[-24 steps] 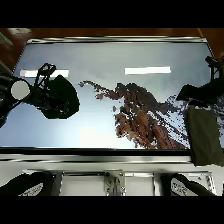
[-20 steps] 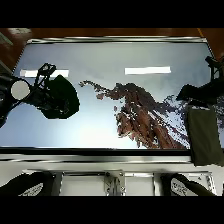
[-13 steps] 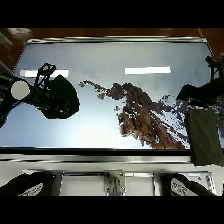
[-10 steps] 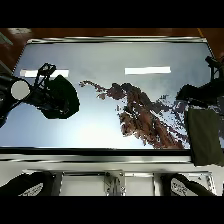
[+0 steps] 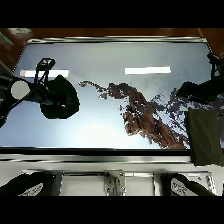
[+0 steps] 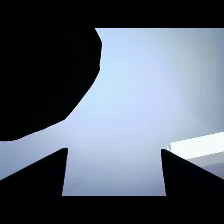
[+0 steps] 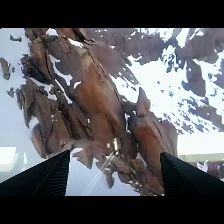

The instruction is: Fold the shirts.

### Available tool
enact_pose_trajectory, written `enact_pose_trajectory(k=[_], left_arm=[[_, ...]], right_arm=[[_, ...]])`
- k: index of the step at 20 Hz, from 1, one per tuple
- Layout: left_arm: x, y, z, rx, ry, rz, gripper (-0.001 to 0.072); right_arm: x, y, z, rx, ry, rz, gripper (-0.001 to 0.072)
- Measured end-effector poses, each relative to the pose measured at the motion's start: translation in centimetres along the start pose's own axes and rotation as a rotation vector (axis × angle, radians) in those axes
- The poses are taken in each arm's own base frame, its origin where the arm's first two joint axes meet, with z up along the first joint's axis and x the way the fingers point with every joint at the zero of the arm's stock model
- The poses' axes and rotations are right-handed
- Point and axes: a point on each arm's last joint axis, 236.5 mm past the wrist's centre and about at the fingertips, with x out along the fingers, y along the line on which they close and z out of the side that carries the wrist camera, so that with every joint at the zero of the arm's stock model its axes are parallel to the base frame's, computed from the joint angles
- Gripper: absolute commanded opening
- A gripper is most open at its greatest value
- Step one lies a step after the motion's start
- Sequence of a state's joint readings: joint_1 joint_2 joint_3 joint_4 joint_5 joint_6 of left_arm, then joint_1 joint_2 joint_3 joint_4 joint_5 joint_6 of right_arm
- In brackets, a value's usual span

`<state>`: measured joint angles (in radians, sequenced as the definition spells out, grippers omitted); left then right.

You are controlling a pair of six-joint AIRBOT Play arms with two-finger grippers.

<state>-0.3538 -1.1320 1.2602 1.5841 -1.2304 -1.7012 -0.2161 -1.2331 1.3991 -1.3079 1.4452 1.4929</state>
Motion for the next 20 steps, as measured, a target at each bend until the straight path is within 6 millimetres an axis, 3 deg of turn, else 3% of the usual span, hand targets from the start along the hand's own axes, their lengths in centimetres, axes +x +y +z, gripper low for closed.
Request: enact_pose_trajectory(k=[2, 4, 7, 9, 15, 16, 18, 19, 20], left_arm=[[0.6, 0.6, 1.0, -0.039, -0.030, 0.009, 0.0719], [2.0, 3.4, 1.8, -0.107, -0.030, 0.068, 0.0720], [5.5, 8.5, 2.2, -0.217, 0.024, 0.130, 0.0720], [8.7, 10.9, 1.8, -0.289, 0.086, 0.117, 0.0720], [17.4, 12.8, -0.1, -0.415, 0.246, 0.017, 0.0720], [18.4, 12.8, -0.5, -0.427, 0.265, 0.008, 0.0645], [19.7, 12.8, -1.1, -0.440, 0.293, -0.003, 0.0134], [20.2, 12.9, -1.4, -0.445, 0.304, -0.006, 0.0051], [20.4, 12.8, -1.5, -0.446, 0.314, -0.011, 0.0040]], right_arm=[[0.0, 0.0, 0.4, -0.016, -0.016, 0.001, 0.0689], [0.0, 0.0, 0.7, -0.025, -0.028, 0.000, 0.0689], [0.0, 0.0, 1.3, -0.032, -0.055, -0.002, 0.0689], [-0.1, -0.1, 1.8, -0.035, -0.076, -0.004, 0.0689], [-0.1, -0.1, 2.5, -0.036, -0.104, -0.005, 0.0689], [-0.1, 0.0, 2.5, -0.034, -0.108, 0.000, 0.0689], [-0.1, 0.6, 2.6, -0.029, -0.112, 0.024, 0.0689], [-0.2, 1.0, 2.7, -0.024, -0.113, 0.041, 0.0689], [-0.2, 1.4, 2.7, -0.019, -0.115, 0.058, 0.0689]])
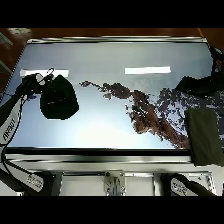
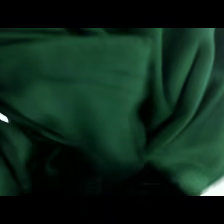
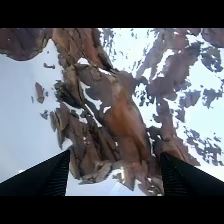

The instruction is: Fold the shirts.

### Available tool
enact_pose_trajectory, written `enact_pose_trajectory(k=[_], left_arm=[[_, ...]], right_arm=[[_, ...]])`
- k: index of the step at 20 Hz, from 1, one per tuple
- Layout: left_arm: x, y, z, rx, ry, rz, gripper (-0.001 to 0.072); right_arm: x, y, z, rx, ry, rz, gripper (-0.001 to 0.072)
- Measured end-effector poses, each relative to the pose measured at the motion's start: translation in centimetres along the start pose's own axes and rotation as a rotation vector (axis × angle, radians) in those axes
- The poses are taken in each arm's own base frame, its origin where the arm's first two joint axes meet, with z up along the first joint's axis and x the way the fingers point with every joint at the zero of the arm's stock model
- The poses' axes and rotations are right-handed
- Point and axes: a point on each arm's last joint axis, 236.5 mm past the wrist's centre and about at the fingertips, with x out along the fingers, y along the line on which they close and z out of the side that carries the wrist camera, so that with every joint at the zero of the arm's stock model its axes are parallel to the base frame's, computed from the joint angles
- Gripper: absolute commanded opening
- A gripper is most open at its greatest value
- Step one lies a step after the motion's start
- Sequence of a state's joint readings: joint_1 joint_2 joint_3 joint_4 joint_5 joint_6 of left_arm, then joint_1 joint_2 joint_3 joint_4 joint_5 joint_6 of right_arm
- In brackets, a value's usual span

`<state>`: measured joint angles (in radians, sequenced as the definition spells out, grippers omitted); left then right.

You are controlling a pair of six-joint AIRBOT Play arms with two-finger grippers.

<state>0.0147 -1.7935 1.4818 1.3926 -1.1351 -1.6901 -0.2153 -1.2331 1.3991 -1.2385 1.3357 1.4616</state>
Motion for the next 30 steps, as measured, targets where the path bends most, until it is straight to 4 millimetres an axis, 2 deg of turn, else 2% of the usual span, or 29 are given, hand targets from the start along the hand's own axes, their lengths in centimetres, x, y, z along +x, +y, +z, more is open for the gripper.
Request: enact_pose_trajectory(k=[3, 5, 7, 9, 11, 12, 13, 15, 16, 18, 19, 21, 23, 24, 26, 28, 30], left_arm=[[-0.6, -1.6, 0.0, -0.019, 0.021, -0.059, 0.0038], [-3.4, -4.3, 0.9, 0.025, -0.016, -0.122, 0.0038], [-8.8, -8.3, 1.8, 0.121, -0.116, -0.180, 0.0038], [-15.9, -13.2, 1.6, 0.240, -0.251, -0.247, 0.0038], [-23.1, -18.0, -0.8, 0.358, -0.376, -0.319, 0.0039], [-26.4, -20.3, -2.6, 0.414, -0.431, -0.359, 0.0039], [-29.0, -22.2, -4.4, 0.458, -0.471, -0.398, 0.0039], [-33.0, -25.8, -8.4, 0.543, -0.531, -0.479, 0.0039], [-33.9, -27.3, -10.1, 0.580, -0.537, -0.511, 0.0039], [-33.9, -30.0, -13.4, 0.651, -0.513, -0.554, 0.0039], [-32.8, -31.1, -14.7, 0.679, -0.484, -0.554, 0.0040], [-28.9, -32.5, -16.7, 0.725, -0.404, -0.521, 0.0040], [-23.2, -33.8, -18.8, 0.743, -0.287, -0.479, 0.0041], [-20.2, -34.0, -19.8, 0.744, -0.225, -0.450, 0.0097], [-14.7, -33.9, -21.3, 0.714, -0.107, -0.391, 0.0619], [-11.0, -33.6, -22.4, 0.665, -0.015, -0.364, 0.0642], [-9.8, -32.7, -21.7, 0.604, 0.027, -0.357, 0.0648]], right_arm=[[0.0, 1.4, 0.2, 0.014, -0.007, 0.058, 0.0689], [-0.1, 1.9, 0.2, 0.014, -0.007, 0.081, 0.0689], [-0.1, 2.2, 0.1, 0.002, -0.004, 0.093, 0.0688], [-0.4, 2.5, -0.1, -0.018, -0.005, 0.101, 0.0689], [-1.2, 2.9, 0.0, -0.041, -0.022, 0.105, 0.0689], [-1.8, 3.1, 0.0, -0.052, -0.036, 0.105, 0.0689], [-2.5, 3.3, 0.0, -0.063, -0.052, 0.105, 0.0689], [-4.4, 4.0, 0.0, -0.086, -0.094, 0.104, 0.0689], [-5.4, 4.3, -0.1, -0.098, -0.116, 0.102, 0.0689], [-7.1, 4.9, -0.7, -0.122, -0.139, 0.098, 0.0689], [-7.8, 4.9, -1.3, -0.132, -0.135, 0.088, 0.0689], [-8.6, 4.8, -2.8, -0.146, -0.098, 0.068, 0.0689], [-8.6, 4.5, -4.3, -0.147, -0.048, 0.056, 0.0689], [-8.2, 4.6, -5.1, -0.150, -0.020, 0.057, 0.0689], [-6.6, 4.7, -6.8, -0.150, 0.043, 0.061, 0.0689], [-4.2, 4.7, -8.7, -0.148, 0.107, 0.065, 0.0689], [-1.5, 4.6, -10.0, -0.142, 0.146, 0.067, 0.0689]])
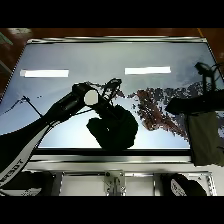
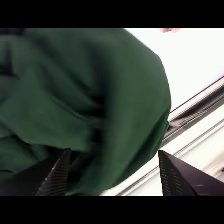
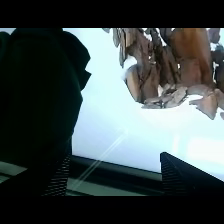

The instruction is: Fold the shirts.

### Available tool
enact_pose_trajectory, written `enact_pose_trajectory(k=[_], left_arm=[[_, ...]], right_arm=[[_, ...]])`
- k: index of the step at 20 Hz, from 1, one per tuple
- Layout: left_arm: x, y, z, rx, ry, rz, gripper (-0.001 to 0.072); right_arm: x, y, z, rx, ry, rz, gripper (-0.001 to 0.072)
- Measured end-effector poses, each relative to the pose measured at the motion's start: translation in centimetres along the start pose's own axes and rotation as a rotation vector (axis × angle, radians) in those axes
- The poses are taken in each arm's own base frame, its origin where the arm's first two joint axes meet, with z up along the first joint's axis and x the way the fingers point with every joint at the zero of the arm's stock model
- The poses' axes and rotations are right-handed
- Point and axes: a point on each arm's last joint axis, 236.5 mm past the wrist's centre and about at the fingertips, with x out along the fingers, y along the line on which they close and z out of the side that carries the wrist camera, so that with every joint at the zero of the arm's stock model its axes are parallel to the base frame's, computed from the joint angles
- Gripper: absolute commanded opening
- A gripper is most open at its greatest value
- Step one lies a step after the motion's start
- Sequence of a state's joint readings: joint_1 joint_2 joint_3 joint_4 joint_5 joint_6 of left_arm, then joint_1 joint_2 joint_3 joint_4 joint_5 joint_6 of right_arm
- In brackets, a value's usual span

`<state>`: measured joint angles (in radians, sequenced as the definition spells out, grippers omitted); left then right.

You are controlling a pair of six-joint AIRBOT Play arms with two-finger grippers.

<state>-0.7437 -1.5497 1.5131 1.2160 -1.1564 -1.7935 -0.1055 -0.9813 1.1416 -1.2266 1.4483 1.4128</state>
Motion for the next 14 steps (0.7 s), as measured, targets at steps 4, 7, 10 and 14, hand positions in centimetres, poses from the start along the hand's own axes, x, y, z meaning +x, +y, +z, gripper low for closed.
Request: enact_pose_trajectory(k=[4, 7, 10, 14], left_arm=[[-3.9, 5.5, 0.1, -0.106, 0.021, 0.027, 0.0648], [-7.3, 9.9, -2.2, -0.195, 0.045, 0.053, 0.0649], [-7.5, 13.3, -6.9, -0.299, 0.099, 0.077, 0.0652], [-3.3, 14.8, -11.7, -0.465, 0.129, 0.013, 0.0653]], right_arm=[[4.3, -1.1, 0.3, 0.031, 0.022, -0.004, 0.0689], [7.2, -1.6, 0.3, 0.052, 0.071, 0.017, 0.0689], [10.2, -1.1, -0.5, 0.062, 0.153, 0.084, 0.0689], [12.4, -0.6, -1.5, 0.085, 0.230, 0.143, 0.0689]])
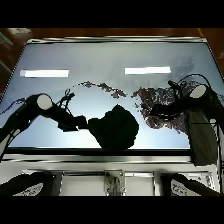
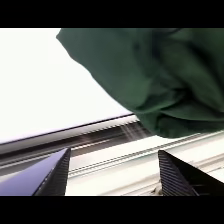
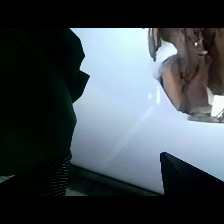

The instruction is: Fold the shirts.

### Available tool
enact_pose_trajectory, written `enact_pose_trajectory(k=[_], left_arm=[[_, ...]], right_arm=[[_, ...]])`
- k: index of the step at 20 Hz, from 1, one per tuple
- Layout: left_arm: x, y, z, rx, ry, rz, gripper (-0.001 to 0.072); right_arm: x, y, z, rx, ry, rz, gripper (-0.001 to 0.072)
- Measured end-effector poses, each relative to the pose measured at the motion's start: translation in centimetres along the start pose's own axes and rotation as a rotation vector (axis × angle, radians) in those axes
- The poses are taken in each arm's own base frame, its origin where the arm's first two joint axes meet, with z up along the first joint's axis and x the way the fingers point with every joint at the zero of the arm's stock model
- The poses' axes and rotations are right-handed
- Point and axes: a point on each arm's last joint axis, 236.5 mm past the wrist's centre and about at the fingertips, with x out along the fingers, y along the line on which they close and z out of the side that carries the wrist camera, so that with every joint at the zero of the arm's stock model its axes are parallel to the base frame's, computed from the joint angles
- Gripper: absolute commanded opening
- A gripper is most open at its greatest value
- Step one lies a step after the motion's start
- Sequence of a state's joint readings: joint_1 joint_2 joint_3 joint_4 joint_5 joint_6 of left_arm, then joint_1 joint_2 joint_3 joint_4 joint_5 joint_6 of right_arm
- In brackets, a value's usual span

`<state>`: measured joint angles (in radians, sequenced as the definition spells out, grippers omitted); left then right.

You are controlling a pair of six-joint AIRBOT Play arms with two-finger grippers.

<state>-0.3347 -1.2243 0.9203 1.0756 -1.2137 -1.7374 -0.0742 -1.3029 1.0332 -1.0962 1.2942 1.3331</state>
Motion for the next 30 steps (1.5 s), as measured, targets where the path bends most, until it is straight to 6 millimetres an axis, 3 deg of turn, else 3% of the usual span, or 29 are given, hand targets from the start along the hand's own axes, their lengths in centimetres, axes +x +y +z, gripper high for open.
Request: enact_pose_trajectory(k=[2, 7, 9, 11, 12, 13, 18, 19, 20, 21, 23, 26, 28, 30], left_arm=[[2.4, 0.2, -0.1, -0.076, -0.016, -0.063, 0.0653], [6.3, -1.0, 1.8, -0.175, -0.077, -0.196, 0.0642], [7.9, -1.1, 2.1, -0.202, -0.077, -0.209, 0.0394], [9.1, -1.1, 2.2, -0.217, -0.069, -0.211, 0.0217], [9.5, -1.2, 2.2, -0.223, -0.067, -0.214, 0.0084], [9.8, -1.2, 2.2, -0.220, -0.066, -0.214, 0.0040], [9.4, -1.9, 2.4, -0.165, -0.090, -0.230, 0.0040], [9.1, -2.1, 2.5, -0.153, -0.099, -0.234, 0.0040], [8.8, -2.3, 2.6, -0.141, -0.110, -0.239, 0.0039], [8.3, -2.5, 2.8, -0.122, -0.124, -0.243, 0.0038], [7.2, -3.1, 3.1, -0.062, -0.156, -0.247, 0.0036], [3.3, -4.6, 4.5, 0.064, -0.264, -0.230, 0.0036], [-2.0, -6.8, 6.4, 0.175, -0.399, -0.220, 0.0038], [-10.1, -10.5, 7.9, 0.311, -0.593, -0.239, 0.0038]], right_arm=[[0.5, 0.3, -0.2, 0.002, 0.021, 0.024, 0.0690], [0.8, 2.2, -0.8, -0.007, 0.056, 0.113, 0.0691], [0.8, 3.0, -0.8, -0.008, 0.056, 0.144, 0.0691], [1.3, 4.1, -1.0, -0.023, 0.065, 0.166, 0.0691], [1.8, 4.7, -1.3, -0.035, 0.075, 0.172, 0.0691], [2.4, 5.1, -1.6, -0.046, 0.085, 0.174, 0.0691], [7.0, 6.5, -3.5, -0.063, 0.200, 0.180, 0.0677], [7.9, 6.5, -3.6, -0.053, 0.214, 0.177, 0.0509], [8.5, 6.6, -3.8, -0.044, 0.226, 0.181, 0.0147], [9.0, 6.8, -3.9, -0.033, 0.235, 0.188, 0.0075], [9.2, 7.1, -3.6, -0.030, 0.227, 0.197, 0.0066], [6.6, 8.3, -1.7, -0.124, 0.144, 0.212, 0.0065], [2.4, 9.9, 0.9, -0.223, 0.012, 0.210, 0.0066], [-3.9, 12.2, 3.7, -0.332, -0.170, 0.195, 0.0066]])
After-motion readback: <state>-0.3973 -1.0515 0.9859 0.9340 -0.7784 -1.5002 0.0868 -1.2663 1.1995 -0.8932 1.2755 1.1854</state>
